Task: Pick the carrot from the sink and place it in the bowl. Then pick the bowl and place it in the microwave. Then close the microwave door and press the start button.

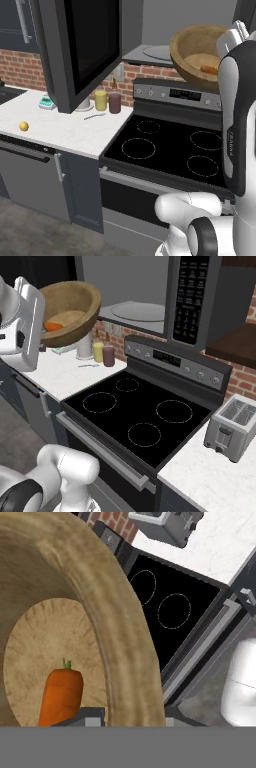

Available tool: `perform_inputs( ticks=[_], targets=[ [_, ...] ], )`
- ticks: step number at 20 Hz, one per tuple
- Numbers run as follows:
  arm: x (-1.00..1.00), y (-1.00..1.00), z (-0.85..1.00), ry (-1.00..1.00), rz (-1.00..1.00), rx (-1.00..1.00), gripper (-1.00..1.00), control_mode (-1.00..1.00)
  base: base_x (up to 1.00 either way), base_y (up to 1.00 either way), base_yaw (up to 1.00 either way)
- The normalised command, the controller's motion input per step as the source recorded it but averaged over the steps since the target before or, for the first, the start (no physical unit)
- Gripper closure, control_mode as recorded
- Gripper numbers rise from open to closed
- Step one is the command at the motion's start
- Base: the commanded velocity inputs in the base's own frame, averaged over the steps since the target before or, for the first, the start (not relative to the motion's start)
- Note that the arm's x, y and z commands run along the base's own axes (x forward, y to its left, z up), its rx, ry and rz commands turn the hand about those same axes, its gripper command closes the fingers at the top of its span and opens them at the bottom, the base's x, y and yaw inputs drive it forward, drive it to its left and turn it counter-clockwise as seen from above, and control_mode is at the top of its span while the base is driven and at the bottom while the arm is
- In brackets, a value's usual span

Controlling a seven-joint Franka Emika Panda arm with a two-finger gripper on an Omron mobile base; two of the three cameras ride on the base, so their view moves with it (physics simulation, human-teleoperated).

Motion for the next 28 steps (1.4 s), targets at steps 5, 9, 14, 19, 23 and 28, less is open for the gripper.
perform_inputs(
  ticks=[5, 9, 14, 19, 23, 28],
  targets=[
    [0.56, -0.02, 0.02, -0.01, 0.0, 0.0, 1.0, -1.0, 0.0, 0.0, 0.0],
    [0.6, -0.17, 0.0, 0.0, 0.0, 0.0, 1.0, -1.0, 0.0, 0.0, 0.0],
    [0.62, -0.25, 0.0, 0.0, 0.0, 0.0, 1.0, -1.0, 0.0, 0.0, 0.0],
    [0.6, -0.29, 0.0, 0.0, 0.0, 0.0, 1.0, -1.0, 0.0, 0.0, 0.0],
    [0.66, -0.18, 0.0, 0.0, -0.01, 0.0, 1.0, -1.0, 0.0, 0.0, 0.0],
    [0.67, -0.2, 0.0, 0.0, -0.01, 0.0, 1.0, -1.0, 0.0, 0.0, 0.0]
  ],
)
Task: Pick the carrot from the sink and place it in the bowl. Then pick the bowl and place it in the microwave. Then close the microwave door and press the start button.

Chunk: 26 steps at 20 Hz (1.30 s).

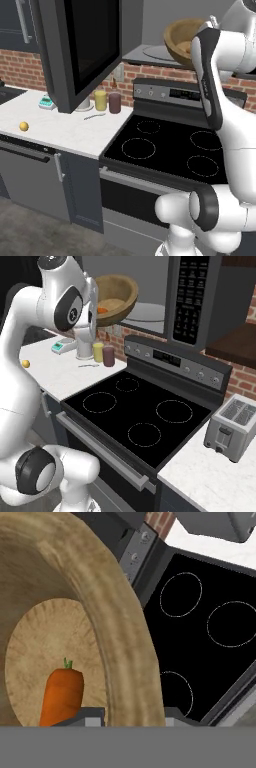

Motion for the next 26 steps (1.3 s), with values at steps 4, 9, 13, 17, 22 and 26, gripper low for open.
perform_inputs(
  ticks=[4, 9, 13, 17, 22, 26],
  targets=[
    [0.67, -0.26, 0.0, 0.0, -0.01, 0.0, 1.0, -1.0, 0.0, 0.0, 0.0],
    [0.64, -0.22, 0.0, 0.0, 0.0, 0.0, 1.0, -1.0, 0.0, 0.0, 0.0],
    [0.72, -0.11, 0.0, 0.0, 0.0, 0.0, 1.0, -1.0, 0.0, 0.0, 0.0],
    [0.71, -0.12, 0.0, 0.0, 0.0, 0.0, 1.0, -1.0, 0.0, 0.0, 0.0],
    [0.57, -0.19, -0.01, 0.02, 0.0, 0.0, 1.0, -1.0, 0.0, 0.0, 0.0],
    [0.49, -0.14, -0.12, 0.01, 0.0, 0.0, 1.0, -1.0, 0.0, 0.0, 0.0]
  ],
)
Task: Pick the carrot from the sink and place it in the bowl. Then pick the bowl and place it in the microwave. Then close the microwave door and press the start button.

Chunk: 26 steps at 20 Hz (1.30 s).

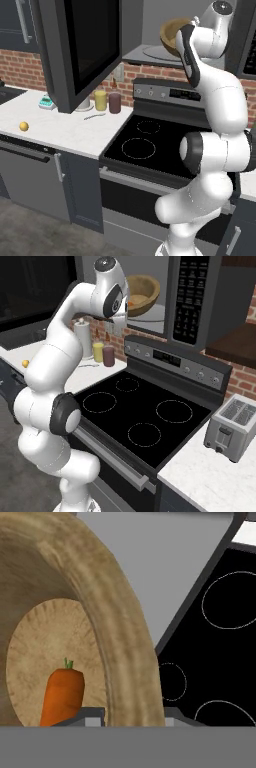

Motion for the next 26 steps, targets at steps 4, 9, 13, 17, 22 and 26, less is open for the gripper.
perform_inputs(
  ticks=[4, 9, 13, 17, 22, 26],
  targets=[
    [0.44, -0.08, -0.15, 0.01, 0.0, 0.0, 1.0, -1.0, 0.0, 0.0, 0.0],
    [0.46, -0.02, -0.18, 0.01, 0.0, 0.0, 1.0, -1.0, 0.0, 0.0, 0.0],
    [0.48, -0.03, -0.16, 0.01, 0.0, 0.0, 1.0, -1.0, 0.0, 0.0, 0.0],
    [0.49, -0.04, -0.13, 0.01, 0.0, 0.0, 1.0, -1.0, 0.0, 0.0, 0.0],
    [0.5, -0.05, -0.12, 0.01, 0.0, 0.0, 1.0, -1.0, 0.0, 0.0, 0.0],
    [0.34, 0.0, -0.28, 0.01, 0.0, 0.0, -1.0, -1.0, 0.0, 0.0, 0.0]
  ],
)
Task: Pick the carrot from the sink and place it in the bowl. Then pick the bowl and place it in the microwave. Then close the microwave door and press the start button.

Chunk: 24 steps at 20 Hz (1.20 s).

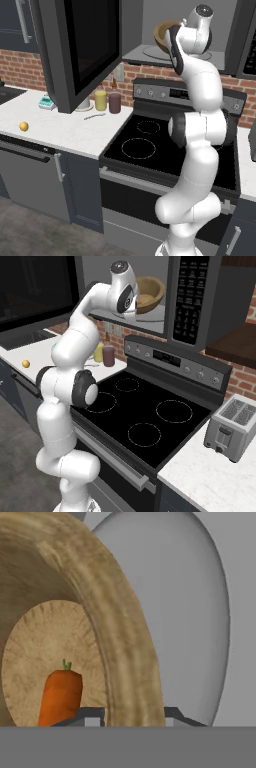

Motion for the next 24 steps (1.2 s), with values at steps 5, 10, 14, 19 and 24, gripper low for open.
perform_inputs(
  ticks=[5, 10, 14, 19, 24],
  targets=[
    [0.0, 0.0, -0.09, 0.0, 0.0, 0.0, -1.0, -1.0, 0.0, 0.0, 0.0],
    [-0.02, 0.01, 0.0, -0.04, 0.0, 0.0, -1.0, -1.0, 0.0, 0.0, 0.0],
    [-0.15, 0.13, 0.0, -0.18, 0.0, 0.0, -1.0, -1.0, 0.0, 0.0, 0.0],
    [-0.34, 0.27, 0.0, -0.31, 0.04, 0.0, -1.0, -1.0, 0.0, 0.0, 0.0],
    [-0.81, 0.26, 0.0, -0.29, 0.06, 0.0, -1.0, -1.0, 0.0, 0.0, 0.0]
  ],
)
